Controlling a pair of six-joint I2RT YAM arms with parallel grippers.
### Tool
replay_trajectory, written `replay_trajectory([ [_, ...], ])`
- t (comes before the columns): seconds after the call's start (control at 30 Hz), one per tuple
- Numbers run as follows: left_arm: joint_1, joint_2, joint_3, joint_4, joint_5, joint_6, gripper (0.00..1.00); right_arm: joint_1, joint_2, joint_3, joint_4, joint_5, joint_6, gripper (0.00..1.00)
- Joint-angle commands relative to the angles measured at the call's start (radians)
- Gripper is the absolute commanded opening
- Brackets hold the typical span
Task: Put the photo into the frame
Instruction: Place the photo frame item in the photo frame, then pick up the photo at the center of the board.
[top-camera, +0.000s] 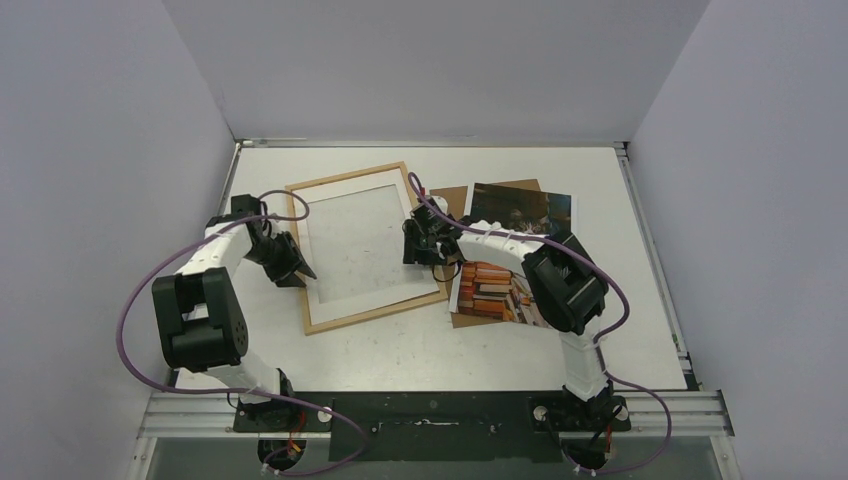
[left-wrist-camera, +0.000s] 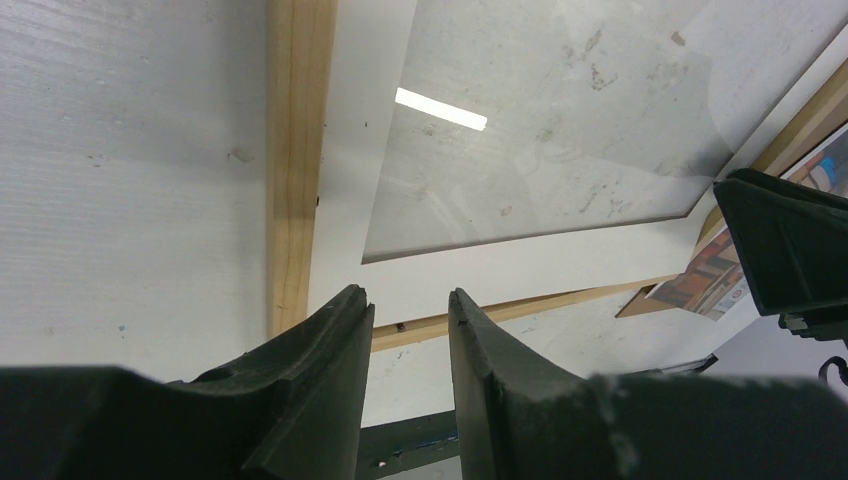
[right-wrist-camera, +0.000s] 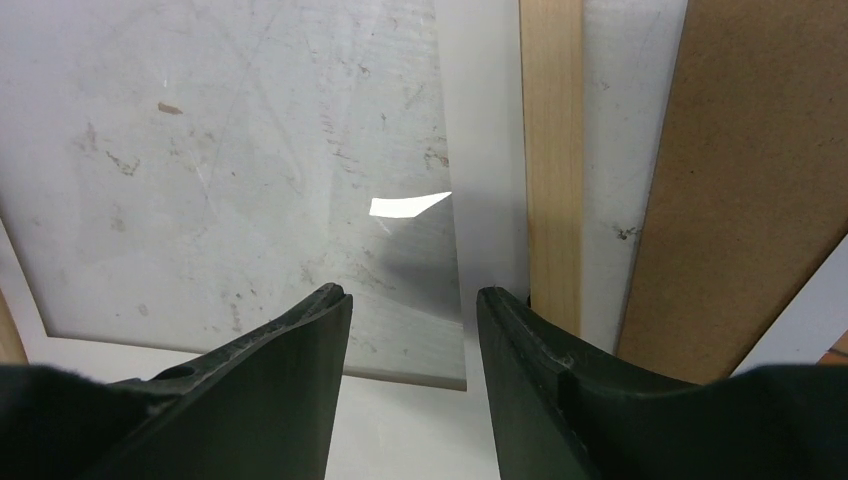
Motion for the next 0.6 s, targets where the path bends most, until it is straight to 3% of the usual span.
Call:
replay_trajectory([
  [0.0, -0.001, -0.044, 0.061, -0.019, 0.027, 0.003, 0.32, -0.007, 0.000, 0.022, 0.000, 0.023, 0.003, 0.50],
  [0.23, -0.002, -0.056, 0.089, -0.022, 0.053, -0.009, 0.33, -0.009, -0.013, 0.035, -0.015, 0.012, -0.003, 0.51],
  [0.57, -0.050, -0.071, 0.100, -0.006, 0.091, -0.036, 0.33, -0.009, -0.153, 0.011, 0.025, -0.152, -0.054, 0.60],
])
